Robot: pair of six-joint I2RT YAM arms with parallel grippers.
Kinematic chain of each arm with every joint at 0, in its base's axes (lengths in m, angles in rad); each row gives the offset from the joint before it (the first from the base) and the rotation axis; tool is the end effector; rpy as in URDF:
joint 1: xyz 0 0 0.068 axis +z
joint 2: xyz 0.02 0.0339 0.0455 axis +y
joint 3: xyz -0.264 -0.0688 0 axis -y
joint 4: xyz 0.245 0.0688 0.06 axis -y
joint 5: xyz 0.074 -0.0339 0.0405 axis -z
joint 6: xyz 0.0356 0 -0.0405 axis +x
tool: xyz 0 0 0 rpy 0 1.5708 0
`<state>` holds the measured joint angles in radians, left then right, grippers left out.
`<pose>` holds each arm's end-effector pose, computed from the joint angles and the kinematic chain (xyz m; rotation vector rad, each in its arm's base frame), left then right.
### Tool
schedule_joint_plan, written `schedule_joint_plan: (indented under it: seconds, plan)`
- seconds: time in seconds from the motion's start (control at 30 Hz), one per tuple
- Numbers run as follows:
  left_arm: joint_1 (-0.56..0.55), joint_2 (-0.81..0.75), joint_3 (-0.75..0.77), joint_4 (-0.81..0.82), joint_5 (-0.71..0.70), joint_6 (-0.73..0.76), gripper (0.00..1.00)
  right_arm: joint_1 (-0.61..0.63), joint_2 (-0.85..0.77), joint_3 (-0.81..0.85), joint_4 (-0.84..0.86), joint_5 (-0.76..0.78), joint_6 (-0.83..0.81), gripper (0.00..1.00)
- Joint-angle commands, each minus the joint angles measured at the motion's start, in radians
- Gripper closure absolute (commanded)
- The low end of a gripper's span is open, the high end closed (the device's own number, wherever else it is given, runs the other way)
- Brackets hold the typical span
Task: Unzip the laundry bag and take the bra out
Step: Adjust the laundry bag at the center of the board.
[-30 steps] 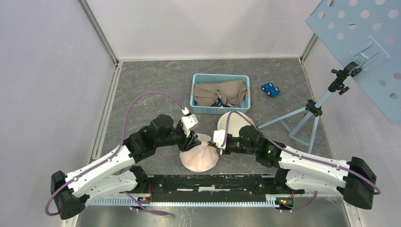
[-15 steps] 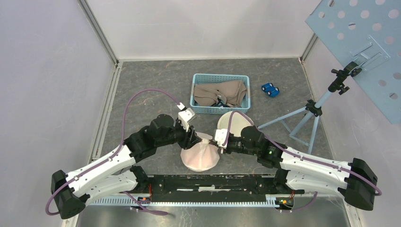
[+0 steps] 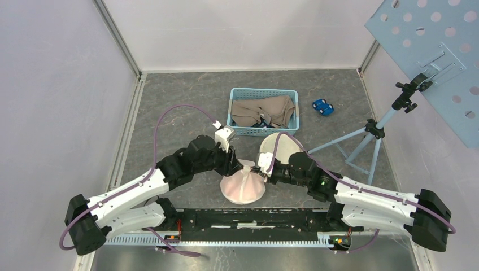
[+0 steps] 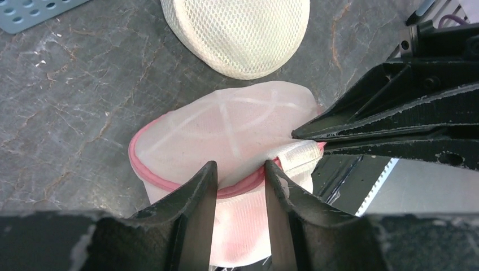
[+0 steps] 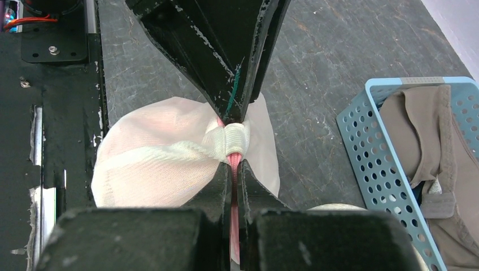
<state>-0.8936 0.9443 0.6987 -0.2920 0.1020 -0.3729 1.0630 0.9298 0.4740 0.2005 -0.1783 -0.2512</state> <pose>0.1297 -0.1670 0.2700 0.6355 2.1348 -0.8400 0.0986 0.1901 0.2436 -1.2514 1.4095 0.7280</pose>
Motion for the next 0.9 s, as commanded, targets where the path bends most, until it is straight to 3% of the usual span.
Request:
schedule_joint_plan:
  seconds: [0.0, 0.5, 0.63, 0.87]
  plan:
    - [0.003, 0.001, 0.008, 0.06, -0.026, -0.092, 0.58, 0.0, -0.012, 0.009, 0.114, -0.019, 0.029, 1.0]
    - [-0.011, 0.008, -0.014, 0.248, 0.195, -0.105, 0.63, 0.002, 0.033, 0.02, 0.126, -0.017, 0.018, 1.0]
    - [-0.008, -0.064, 0.013, 0.158, 0.106, -0.063, 0.61, 0.002, 0.01, 0.006, 0.105, -0.011, 0.004, 1.0]
    - [-0.005, -0.142, 0.041, -0.03, 0.17, 0.109, 0.45, 0.002, -0.038, 0.005, 0.062, -0.057, -0.012, 1.0]
